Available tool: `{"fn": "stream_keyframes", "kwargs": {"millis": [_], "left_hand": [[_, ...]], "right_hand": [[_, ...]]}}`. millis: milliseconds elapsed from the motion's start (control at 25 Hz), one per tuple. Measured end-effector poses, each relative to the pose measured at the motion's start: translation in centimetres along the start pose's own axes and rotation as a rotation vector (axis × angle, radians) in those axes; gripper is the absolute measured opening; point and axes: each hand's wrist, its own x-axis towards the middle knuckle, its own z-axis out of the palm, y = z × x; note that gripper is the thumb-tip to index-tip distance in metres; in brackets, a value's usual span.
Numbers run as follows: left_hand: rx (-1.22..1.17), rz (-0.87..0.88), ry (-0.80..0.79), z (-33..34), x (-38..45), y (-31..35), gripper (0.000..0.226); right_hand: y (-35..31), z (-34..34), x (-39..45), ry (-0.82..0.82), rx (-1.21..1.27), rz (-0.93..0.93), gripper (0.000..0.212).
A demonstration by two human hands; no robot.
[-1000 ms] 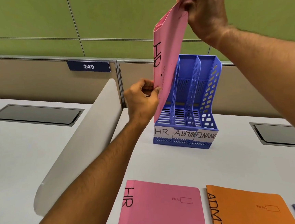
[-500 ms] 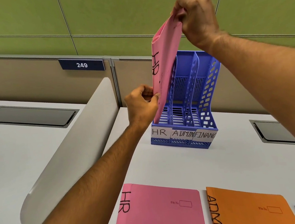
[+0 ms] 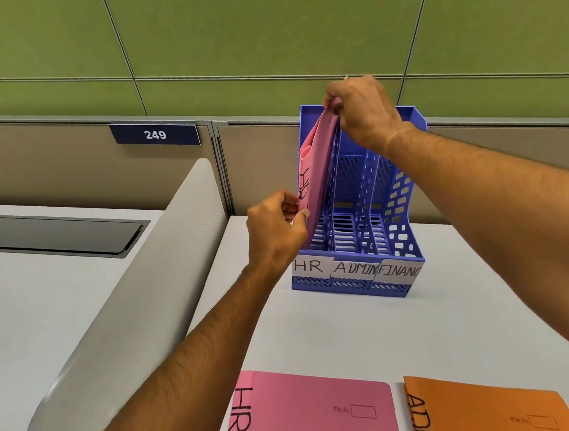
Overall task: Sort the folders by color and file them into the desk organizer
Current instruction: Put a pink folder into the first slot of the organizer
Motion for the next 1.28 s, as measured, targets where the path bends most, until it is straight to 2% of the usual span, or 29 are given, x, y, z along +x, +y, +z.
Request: {"fn": "stream_keyframes", "kwargs": {"millis": [80,160,280,560,760,920,1280], "left_hand": [[0.009,0.032,-0.001,-0.2,0.0,0.1,0.036],[0.04,0.079,0.005,-0.3,0.1,0.3,0.045],[0.167,0.157,0.009,-0.7,0.1,0.5,0.061],[0.48,0.257,-0.048,-2.4,0.5,0.7,0.094],[0.642,0.268,-0.048,-4.1,-0.2,0.5,0.102],[0.692,0.248,-0.042,-5.7,-2.0,0.6,0.104],[0.734,0.186,-0.154,-7.9,-9.2,0.0,0.105]], "right_hand": [[0.0,0.2,-0.4,-0.006,0.001,0.021,0.02],[-0.2,0.3,-1.0,-0.027,-0.014,0.006,0.023],[-0.4,0.2,-2.2,-0.093,-0.022,-0.019,0.036],[-2.1,-1.0,-6.7,-0.061,-0.024,-0.004,0.072],[-3.2,-1.5,-10.4,-0.099,-0.089,0.048,0.088],[-4.6,-2.0,-14.0,-0.128,-0.114,0.087,0.09],[-8.1,-1.7,-23.1,-0.235,-0.068,0.134,0.094]]}}
